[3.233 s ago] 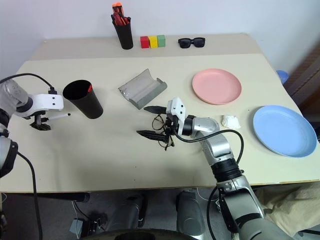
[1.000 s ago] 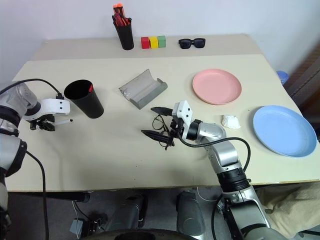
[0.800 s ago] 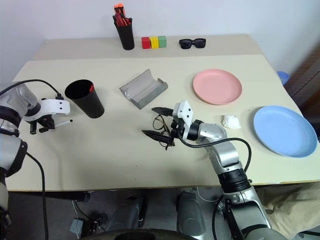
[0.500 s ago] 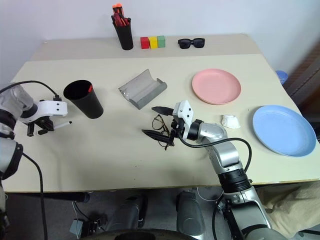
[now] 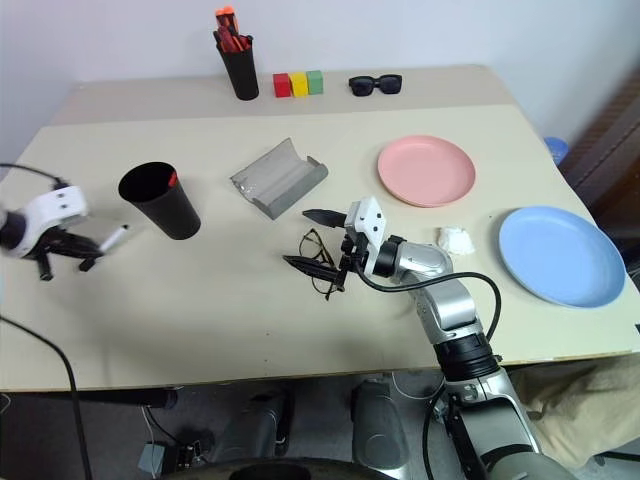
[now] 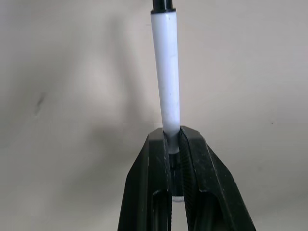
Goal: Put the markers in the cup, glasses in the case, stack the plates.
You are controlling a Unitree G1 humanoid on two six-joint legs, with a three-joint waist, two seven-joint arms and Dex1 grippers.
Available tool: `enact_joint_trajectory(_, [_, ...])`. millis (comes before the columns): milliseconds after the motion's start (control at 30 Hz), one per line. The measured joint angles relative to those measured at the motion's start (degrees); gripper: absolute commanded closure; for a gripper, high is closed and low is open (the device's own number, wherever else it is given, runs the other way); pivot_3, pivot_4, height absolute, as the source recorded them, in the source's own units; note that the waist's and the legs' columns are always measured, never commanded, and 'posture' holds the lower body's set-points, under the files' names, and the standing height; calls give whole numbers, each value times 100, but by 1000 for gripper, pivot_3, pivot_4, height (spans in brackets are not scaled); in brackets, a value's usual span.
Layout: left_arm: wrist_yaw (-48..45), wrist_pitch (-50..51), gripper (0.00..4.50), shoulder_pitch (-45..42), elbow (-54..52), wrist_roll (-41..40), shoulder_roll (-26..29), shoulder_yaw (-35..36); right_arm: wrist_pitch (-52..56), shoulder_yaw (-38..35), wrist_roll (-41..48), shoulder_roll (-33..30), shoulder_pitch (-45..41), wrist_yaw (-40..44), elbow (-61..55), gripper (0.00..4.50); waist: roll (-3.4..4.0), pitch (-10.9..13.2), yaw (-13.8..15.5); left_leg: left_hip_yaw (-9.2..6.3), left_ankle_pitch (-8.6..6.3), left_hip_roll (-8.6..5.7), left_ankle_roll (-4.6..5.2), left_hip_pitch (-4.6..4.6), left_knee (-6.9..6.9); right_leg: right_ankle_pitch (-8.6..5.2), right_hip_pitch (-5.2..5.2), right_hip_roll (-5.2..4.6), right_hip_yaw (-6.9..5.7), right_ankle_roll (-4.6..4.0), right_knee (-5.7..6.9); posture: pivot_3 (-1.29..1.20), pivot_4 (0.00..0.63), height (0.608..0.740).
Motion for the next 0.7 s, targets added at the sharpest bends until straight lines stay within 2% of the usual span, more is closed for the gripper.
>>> enact_joint_trajectory(100, [411,861,4404,1165,-745,-626,211,1021,-3,-49,2,-20,-29,10,54,51,0,0,3,6,0,5,0,0,-3,0,-14,3,17,-1,11,0,150,740])
enact_joint_trajectory(167, [923,1523,4404,2080,-1559,-1143,81,2076,-29,-68,-1,-26,-71,40,129,51,0,0,21,7,0,7,0,-2,1,1,-16,3,22,-3,11,0,150,740])
enact_joint_trajectory(267, [1924,1782,4404,2721,-2708,-1787,-675,3491,-128,-69,-54,-11,-165,77,365,51,-4,-2,157,4,1,9,-2,-1,10,7,-7,1,20,-11,-2,0,150,740])
enact_joint_trajectory(333, [2570,1720,4404,2962,-3481,-2123,-1278,4156,-224,-69,-82,0,-269,114,568,51,-8,-5,197,5,2,8,-5,0,13,8,1,-4,21,-11,-11,0,150,740])
enact_joint_trajectory(500, [3436,1794,4404,2879,-4404,-2941,-2005,4745,-406,-75,-128,6,-472,192,928,51,-21,-13,219,8,3,1,-7,0,13,9,0,-5,20,-13,-12,0,150,740])
enact_joint_trajectory(700, [4286,1555,4404,2284,-4976,-3428,-2673,4578,-552,-78,-179,57,-665,264,1297,51,-21,-13,195,16,4,-1,-9,0,11,11,0,-5,23,-14,-12,0,150,740])
